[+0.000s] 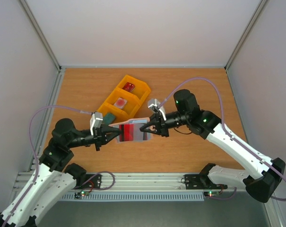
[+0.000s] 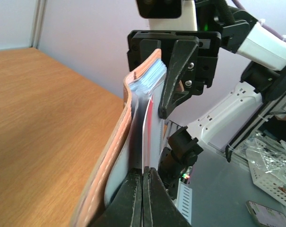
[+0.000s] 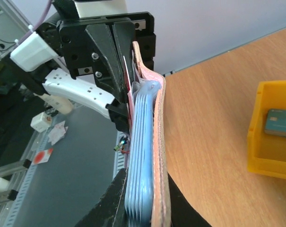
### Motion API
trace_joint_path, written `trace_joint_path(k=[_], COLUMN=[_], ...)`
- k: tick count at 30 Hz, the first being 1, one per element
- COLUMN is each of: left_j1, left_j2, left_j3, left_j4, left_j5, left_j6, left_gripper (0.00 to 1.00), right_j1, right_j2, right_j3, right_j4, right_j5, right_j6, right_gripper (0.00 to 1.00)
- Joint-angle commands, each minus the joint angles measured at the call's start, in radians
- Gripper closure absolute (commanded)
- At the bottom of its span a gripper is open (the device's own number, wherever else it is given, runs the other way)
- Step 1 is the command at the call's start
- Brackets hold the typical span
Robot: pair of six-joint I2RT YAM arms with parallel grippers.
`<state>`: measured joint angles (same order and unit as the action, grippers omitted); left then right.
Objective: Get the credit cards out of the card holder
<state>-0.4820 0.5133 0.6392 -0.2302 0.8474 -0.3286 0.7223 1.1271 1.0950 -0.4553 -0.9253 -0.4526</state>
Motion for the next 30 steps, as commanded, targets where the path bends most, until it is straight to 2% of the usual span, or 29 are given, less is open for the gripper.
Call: trace_joint_path(k=[1,6,10,13,15,19,25,30], left_j1=[0.020,0.046,0.054,0.054,0.054,0.054,0.055,0.056], left_j2=[-0.021,-0.040,-0.059,-0.072,-0.080,-0.102,-0.122,-0.114], left_j3=[0.008,-0.008,-0.042,-0.110,-0.151,-0.208,-0.227,-0.224], left_j4=[-0.016,-0.039,-0.014,0.085,0.151,0.238,0.256,0.261], left_j5=[-0.100,-0.190,-0.159,-0.129,-0.133,-0.131,-0.131,-0.138], left_j6=[0.016,0.007,-0.033,-0.073,-0.126,-0.182,-0.196,-0.183], left_gripper=[1.00,1.00,1.00,1.00,1.00,1.00,1.00,1.00], right_j1=[-0.039,-0.154,-0.214,-0.226,-0.240,-0.285,-0.331,-0.363], right_j2=[-0.038,-0.030,0.014,0.085,0.152,0.283,0.478,0.506], right_j3=[-0.015,-0.109,-0.178,-0.228,-0.284,-0.387,-0.432,-0.479], right_j4=[-0.020,0.019,0.013,-0.016,0.024,0.214,0.337,0.352], right_j5=[0.049,0.085,0.102,0.117,0.090,-0.009,-0.074,-0.058], right_j6=[0.003,0.176,0.307,0.370,0.434,0.594,0.655,0.659], right_gripper=[0.97,0.98,0.98,0.98,0.98,0.97,0.97,0.87])
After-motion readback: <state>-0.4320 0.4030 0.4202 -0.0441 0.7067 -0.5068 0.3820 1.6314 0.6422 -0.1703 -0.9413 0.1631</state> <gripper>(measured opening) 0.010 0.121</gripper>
